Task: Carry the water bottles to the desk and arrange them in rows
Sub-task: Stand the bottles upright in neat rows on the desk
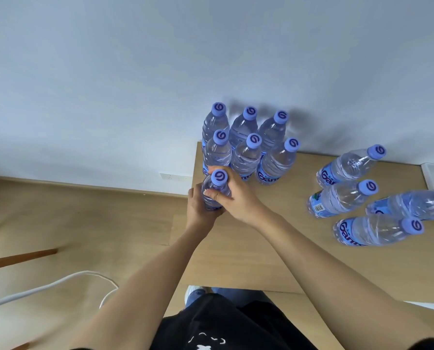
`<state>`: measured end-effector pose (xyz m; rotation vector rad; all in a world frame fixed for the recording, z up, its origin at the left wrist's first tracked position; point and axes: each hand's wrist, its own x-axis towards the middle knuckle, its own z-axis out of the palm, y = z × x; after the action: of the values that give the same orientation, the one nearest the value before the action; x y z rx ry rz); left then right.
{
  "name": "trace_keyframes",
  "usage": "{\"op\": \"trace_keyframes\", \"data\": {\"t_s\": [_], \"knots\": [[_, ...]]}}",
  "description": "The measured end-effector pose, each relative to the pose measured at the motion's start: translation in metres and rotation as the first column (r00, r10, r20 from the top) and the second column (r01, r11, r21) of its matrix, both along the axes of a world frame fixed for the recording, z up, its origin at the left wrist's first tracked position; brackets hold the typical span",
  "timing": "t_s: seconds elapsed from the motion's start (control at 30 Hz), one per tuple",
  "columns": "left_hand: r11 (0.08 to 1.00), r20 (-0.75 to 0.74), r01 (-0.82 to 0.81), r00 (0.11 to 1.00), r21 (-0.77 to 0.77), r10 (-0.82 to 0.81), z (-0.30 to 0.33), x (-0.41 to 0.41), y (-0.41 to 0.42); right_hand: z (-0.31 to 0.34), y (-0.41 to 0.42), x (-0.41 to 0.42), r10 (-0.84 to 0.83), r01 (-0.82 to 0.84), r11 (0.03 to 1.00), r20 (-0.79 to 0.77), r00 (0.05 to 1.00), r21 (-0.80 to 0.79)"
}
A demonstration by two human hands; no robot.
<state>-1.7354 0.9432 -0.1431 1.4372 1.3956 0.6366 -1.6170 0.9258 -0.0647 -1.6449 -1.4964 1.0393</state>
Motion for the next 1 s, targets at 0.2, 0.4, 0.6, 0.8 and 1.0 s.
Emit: {"op": "trace_keyframes", "data": {"t_s": [0.2,0.4,0.6,0.8,1.0], "knots": [[1.000,-0.006,0.005,1.000,0.017,-0.005,-0.002,0.008,0.016,0.001,0.016,0.006,-0.006,0.001,0.998,0.072,0.997,0.068],[0.999,-0.002,0.008,1.000,0.035,-0.008,-0.004,0.009,0.019,-0.002,0.017,0.006,-0.007,-0.004,0.995,0.105,0.994,0.097],[1.000,-0.022,0.010,1.000,0.018,-0.009,-0.005,0.007,0.018,-0.003,0.016,0.008,-0.022,0.019,1.000,0.160,0.987,0.018],[0.995,0.033,0.025,0.999,-0.094,-0.022,0.005,-0.004,0.012,0.003,0.007,0.018,-0.054,0.052,0.999,0.160,0.986,0.011],[0.982,-0.039,-0.059,0.998,-0.182,0.053,0.011,-0.018,-0.024,-0.002,-0.036,0.024,-0.205,0.196,0.977,0.129,0.970,0.080]]}}
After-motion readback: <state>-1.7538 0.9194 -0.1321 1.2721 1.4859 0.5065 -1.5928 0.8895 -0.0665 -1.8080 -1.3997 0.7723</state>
